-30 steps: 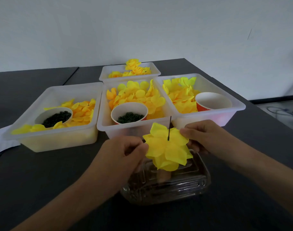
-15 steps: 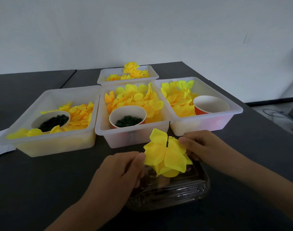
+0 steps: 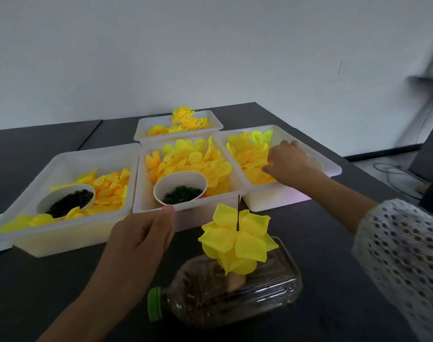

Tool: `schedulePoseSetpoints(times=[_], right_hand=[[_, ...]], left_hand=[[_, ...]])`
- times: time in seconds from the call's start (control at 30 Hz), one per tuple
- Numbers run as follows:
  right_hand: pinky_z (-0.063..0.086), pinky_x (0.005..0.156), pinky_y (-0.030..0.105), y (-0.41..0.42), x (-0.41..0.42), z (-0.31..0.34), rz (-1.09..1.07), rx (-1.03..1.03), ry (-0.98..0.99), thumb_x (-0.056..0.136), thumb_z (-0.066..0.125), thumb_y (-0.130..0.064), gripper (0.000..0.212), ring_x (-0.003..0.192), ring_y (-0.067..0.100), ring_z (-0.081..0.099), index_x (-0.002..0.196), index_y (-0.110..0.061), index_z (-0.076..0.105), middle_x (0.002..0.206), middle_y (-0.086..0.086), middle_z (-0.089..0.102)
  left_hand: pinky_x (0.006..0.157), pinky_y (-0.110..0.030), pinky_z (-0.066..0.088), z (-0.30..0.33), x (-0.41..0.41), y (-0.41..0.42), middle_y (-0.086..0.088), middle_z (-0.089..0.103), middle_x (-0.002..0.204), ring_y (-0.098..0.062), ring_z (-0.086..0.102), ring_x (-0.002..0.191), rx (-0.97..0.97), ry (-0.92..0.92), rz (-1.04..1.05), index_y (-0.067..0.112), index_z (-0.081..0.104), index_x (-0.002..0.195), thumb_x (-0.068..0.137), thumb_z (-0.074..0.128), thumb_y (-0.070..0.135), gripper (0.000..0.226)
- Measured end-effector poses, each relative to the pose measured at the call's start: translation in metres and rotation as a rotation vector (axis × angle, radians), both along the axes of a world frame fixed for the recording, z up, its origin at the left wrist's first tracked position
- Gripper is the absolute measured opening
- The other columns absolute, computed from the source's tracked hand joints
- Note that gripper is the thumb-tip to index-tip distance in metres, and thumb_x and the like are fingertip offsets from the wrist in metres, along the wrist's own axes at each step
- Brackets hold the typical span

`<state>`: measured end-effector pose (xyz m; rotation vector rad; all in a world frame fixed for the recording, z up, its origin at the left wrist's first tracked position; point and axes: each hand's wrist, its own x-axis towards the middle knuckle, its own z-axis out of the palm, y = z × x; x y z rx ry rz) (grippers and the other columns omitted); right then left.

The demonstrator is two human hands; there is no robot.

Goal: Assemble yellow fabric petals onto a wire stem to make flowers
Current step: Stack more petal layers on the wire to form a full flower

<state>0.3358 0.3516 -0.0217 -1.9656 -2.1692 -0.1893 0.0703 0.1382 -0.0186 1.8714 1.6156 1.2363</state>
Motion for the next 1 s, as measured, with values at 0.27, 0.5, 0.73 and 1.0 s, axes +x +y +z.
schedulePoseSetpoints(times=[0.27, 0.5, 0.73, 1.0], right_hand=[[0.039, 0.091, 0.037, 0.004, -0.003, 0.009, -0.047, 0.055, 0.198, 0.087, 0.06, -0.022, 0.019, 0.114, 0.035, 0.045, 0.097, -0.009, 0.07, 0.108, 0.014, 0.061], [0.049, 0.079, 0.033, -0.01, 0.011, 0.041, -0.022, 0.043, 0.426, 0.084, 0.069, -0.025, 0.014, 0.104, 0.027, 0.057, 0.089, -0.013, 0.075, 0.085, 0.007, 0.066], [0.034, 0.067, 0.023, -0.018, 0.014, 0.044, 0.001, 0.067, 0.656, 0.087, 0.069, -0.022, 0.017, 0.075, 0.017, 0.052, 0.09, -0.005, 0.073, 0.075, 0.003, 0.061], [0.041, 0.068, 0.027, -0.091, -0.015, 0.1, 0.296, 0.354, 0.763, 0.083, 0.066, -0.013, 0.004, 0.071, 0.015, 0.053, 0.083, -0.008, 0.066, 0.084, 0.005, 0.064]], left_hand=[[0.046, -0.011, 0.035, 0.011, -0.002, -0.009, 0.001, 0.042, 0.043, -0.006, 0.04, 0.04, -0.01, -0.012, 0.017, 0.017, 0.043, 0.048, 0.085, 0.032, 0.055, 0.054], [0.047, -0.011, 0.037, 0.021, 0.003, -0.016, 0.0, 0.042, 0.043, -0.005, 0.039, 0.039, 0.026, -0.028, 0.006, 0.014, 0.044, 0.05, 0.097, 0.041, 0.034, 0.051], [0.047, -0.012, 0.033, 0.027, 0.011, -0.021, 0.001, 0.038, 0.043, -0.005, 0.036, 0.04, 0.031, -0.039, -0.036, 0.014, 0.041, 0.051, 0.101, 0.043, 0.029, 0.052], [0.044, -0.013, 0.036, 0.046, 0.021, -0.025, 0.0, 0.059, 0.055, -0.007, 0.05, 0.045, -0.093, -0.202, -0.129, 0.017, 0.067, 0.068, 0.097, 0.041, 0.033, 0.042]])
